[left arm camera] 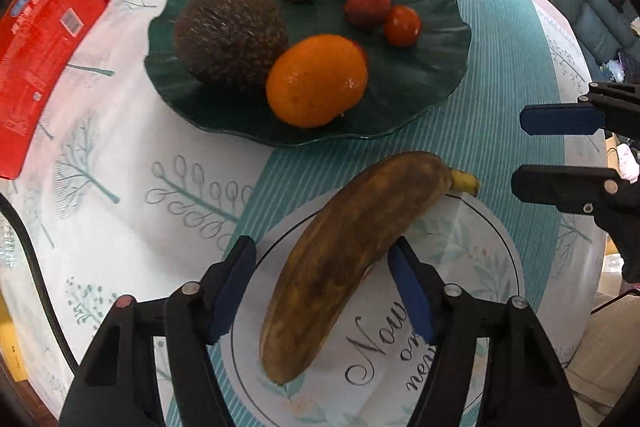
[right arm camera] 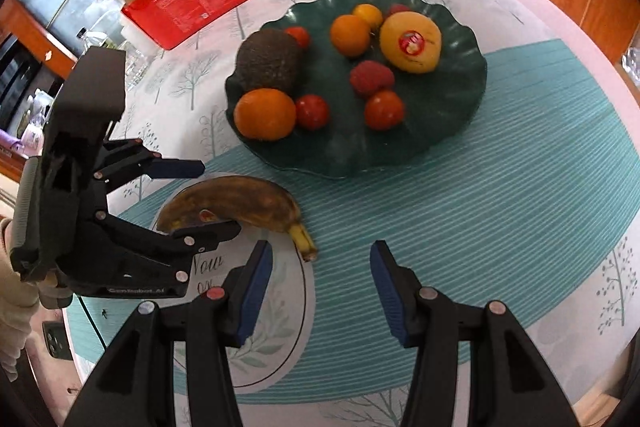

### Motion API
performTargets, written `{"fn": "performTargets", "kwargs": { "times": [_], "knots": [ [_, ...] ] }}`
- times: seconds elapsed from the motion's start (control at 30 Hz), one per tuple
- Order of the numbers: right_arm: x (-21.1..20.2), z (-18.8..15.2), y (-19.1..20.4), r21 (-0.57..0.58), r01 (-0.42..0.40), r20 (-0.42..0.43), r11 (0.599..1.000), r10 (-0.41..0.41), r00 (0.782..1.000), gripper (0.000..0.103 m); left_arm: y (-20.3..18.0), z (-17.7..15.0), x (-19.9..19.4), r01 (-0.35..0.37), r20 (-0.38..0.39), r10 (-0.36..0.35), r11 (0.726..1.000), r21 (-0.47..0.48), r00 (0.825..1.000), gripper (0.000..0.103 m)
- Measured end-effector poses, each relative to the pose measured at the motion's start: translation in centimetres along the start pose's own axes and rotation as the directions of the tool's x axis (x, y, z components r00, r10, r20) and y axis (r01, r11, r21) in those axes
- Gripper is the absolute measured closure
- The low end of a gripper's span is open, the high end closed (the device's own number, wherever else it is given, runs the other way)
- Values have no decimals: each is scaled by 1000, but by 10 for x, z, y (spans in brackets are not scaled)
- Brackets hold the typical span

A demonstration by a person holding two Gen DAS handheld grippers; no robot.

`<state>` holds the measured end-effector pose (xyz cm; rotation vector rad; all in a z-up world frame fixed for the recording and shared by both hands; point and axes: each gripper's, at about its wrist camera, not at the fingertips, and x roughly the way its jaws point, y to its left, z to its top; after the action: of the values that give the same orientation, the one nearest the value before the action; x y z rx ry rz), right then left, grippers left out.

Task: Organize fruits
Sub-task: 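Close the left tool on the middle of the brown banana and lift it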

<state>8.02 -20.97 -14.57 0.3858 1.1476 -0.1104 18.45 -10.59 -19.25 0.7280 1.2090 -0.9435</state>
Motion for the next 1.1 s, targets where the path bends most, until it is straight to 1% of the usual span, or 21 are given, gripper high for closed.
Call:
{"fn": "performTargets", "kwargs": {
  "times": [0.07,0.17,0.2,0.23,0.27,0.37,0.43,0.6,0.73,0.9,1.0,1.1],
  "knots": [
    [1,1,-2,9,-3,2,1000,3,1000,52,-2,0,1,-4,5,4,1000,22,1000,37],
    [4,2,-3,13,-4,-1,1000,4,1000,52,-4,-3,1,-6,16,6,1000,24,1000,39],
    [6,3,-3,14,-4,-4,1000,4,1000,52,-5,-3,0,-3,21,2,1000,25,1000,43],
    [7,3,-3,14,-4,-5,1000,4,1000,52,-7,-4,-2,2,25,-3,1000,28,1000,51],
    [7,3,-3,15,-6,-5,1000,6,1000,52,-9,-5,-3,3,26,-4,1000,31,1000,52],
    [6,3,-2,10,-9,-4,1000,9,1000,52,-14,-9,-5,-32,26,31,999,38,999,54],
    [5,3,-2,7,-13,-1,1000,13,1000,52,-18,-8,-7,-38,24,37,999,18,999,55],
    [1,1,-5,15,-22,7,1000,22,1000,52,-22,-19,-14,-26,10,26,997,-73,1000,64],
    [-5,-1,-11,33,-31,21,999,30,999,52,-25,-34,-22,-11,26,16,983,-183,1000,66],
    [-13,-3,-16,42,-41,39,998,39,998,52,-30,-55,-34,8,72,16,948,-319,997,67],
    [-17,-5,-17,39,-47,45,998,46,998,52,-34,-71,-44,27,115,19,923,-383,993,68],
    [-21,-8,-19,30,-52,48,998,51,998,52,-41,-84,-50,39,142,25,901,-433,990,68]
  ]
}}
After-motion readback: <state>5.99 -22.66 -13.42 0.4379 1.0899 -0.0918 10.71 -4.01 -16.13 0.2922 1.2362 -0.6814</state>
